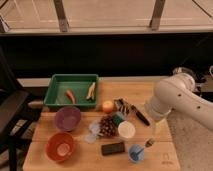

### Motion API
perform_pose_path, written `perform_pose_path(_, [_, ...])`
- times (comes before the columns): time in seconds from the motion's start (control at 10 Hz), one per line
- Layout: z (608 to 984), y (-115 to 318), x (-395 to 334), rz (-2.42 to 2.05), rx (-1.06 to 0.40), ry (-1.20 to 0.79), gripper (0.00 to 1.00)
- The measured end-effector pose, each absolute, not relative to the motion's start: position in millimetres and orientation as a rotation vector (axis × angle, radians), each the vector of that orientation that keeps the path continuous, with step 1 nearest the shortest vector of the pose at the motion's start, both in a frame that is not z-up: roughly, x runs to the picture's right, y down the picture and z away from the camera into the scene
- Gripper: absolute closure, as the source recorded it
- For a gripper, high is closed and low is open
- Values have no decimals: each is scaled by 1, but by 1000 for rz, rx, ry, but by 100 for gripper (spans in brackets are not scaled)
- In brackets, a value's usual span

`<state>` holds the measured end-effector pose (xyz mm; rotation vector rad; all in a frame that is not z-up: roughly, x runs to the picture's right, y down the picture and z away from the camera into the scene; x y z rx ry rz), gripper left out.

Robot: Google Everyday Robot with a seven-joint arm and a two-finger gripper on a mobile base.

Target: Place banana in red bowl

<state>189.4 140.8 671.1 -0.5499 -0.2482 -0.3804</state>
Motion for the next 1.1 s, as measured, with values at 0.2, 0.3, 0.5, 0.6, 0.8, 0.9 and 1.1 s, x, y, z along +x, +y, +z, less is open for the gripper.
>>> perform_pose_path(0.2, [682,115,159,-448,-523,-279,20])
perform_pose_path(0.3, [686,107,148,-474,-517,-287,20])
perform_pose_path(0.5, [698,82,111,-549,-493,-307,20])
perform_pose_path(0.6, [703,75,95,-579,-486,-315,20])
perform_pose_path(0.8, [721,55,48,-663,-467,-333,20])
perform_pose_path(0.9, [732,43,27,-684,-459,-345,20])
perform_pose_path(1.1, [750,21,-5,-705,-449,-361,20])
